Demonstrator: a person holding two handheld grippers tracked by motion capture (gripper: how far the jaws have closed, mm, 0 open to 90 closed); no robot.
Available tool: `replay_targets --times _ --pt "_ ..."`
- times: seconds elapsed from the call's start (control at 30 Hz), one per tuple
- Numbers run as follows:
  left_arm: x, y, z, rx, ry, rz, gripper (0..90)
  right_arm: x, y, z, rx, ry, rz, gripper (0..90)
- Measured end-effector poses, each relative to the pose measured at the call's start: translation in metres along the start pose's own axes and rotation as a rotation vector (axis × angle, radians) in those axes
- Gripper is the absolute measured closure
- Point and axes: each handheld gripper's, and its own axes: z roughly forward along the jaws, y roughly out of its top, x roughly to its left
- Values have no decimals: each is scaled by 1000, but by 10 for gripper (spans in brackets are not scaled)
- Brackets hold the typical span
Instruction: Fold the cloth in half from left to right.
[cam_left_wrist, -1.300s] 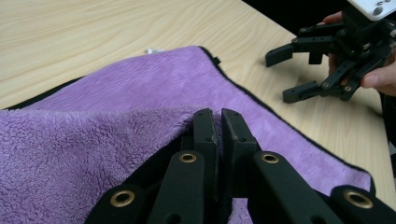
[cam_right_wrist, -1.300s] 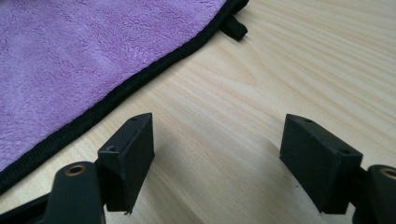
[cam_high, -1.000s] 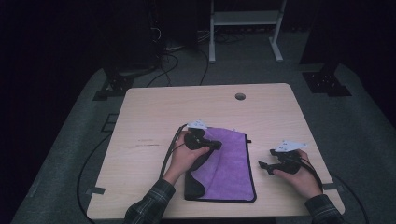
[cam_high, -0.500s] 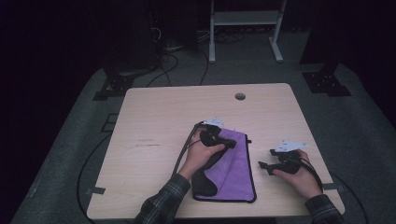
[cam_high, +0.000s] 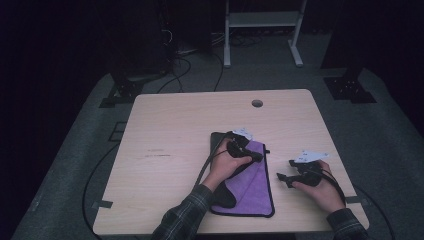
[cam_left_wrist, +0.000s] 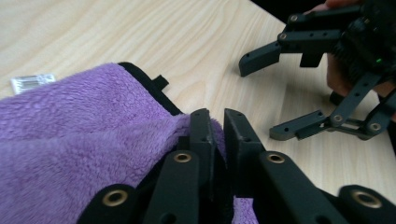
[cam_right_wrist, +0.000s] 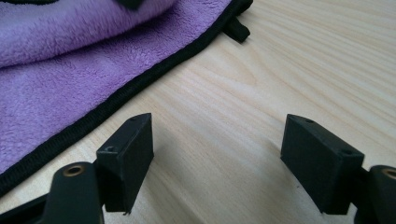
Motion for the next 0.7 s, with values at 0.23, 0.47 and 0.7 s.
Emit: replay_targets --times 0.23,0.47,0.7 --pt "-2 2 -12 -34 9 30 632 0 0 0 1 1 1 241" --pt "6 -11 -51 -67 98 63 531 0 0 0 3 7 -8 223" --pt "10 -35 -94 -85 184 66 477 0 1 1 6 1 -1 201"
